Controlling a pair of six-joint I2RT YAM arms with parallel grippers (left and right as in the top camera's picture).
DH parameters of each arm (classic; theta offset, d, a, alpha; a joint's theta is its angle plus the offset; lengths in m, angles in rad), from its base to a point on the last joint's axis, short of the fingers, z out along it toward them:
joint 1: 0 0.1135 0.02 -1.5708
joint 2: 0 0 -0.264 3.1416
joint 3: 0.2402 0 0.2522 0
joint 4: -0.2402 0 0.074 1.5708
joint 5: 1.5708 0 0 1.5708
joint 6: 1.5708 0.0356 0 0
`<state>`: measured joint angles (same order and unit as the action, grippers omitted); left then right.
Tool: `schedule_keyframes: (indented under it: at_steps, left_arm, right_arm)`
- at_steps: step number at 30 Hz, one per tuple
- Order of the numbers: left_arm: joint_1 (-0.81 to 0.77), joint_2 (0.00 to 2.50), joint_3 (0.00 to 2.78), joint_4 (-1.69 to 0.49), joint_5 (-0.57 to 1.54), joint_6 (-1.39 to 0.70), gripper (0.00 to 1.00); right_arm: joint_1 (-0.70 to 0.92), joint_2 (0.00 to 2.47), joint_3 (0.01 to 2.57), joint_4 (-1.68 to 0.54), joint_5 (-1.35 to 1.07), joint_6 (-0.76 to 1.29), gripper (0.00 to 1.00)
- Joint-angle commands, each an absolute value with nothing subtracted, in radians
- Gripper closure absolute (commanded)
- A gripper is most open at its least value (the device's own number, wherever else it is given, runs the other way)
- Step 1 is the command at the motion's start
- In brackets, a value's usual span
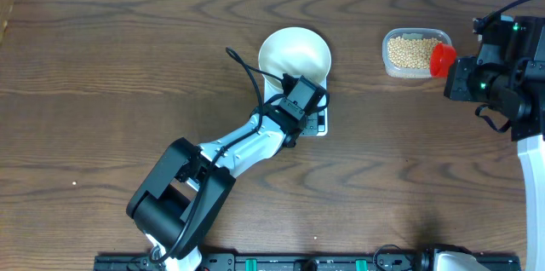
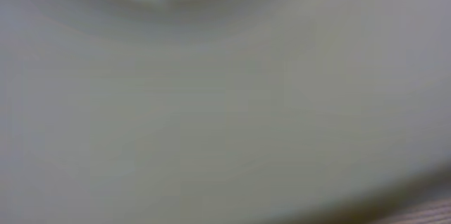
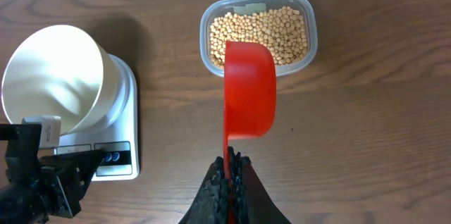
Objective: Scoop item into bowl and weigh 50g on scale
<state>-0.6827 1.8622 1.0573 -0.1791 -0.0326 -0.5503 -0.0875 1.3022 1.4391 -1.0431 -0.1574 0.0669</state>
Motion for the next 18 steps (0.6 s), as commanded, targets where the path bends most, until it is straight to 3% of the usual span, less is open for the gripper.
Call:
schedule_keyframes:
  at_steps: [1,18]
  left_arm:
    - [-0.680,1.925,1.031,-0.201,-0.038,-0.554,0.93]
    - [-0.680,1.937,1.031,-0.283,-0.038,-0.555,0.93]
  right_arm:
    - [-0.093,1.296,1.457,-1.044,-0.156,0.054,0.99]
    - [-0.093,1.296,1.457,-1.052,-0.156,0.054,0.99]
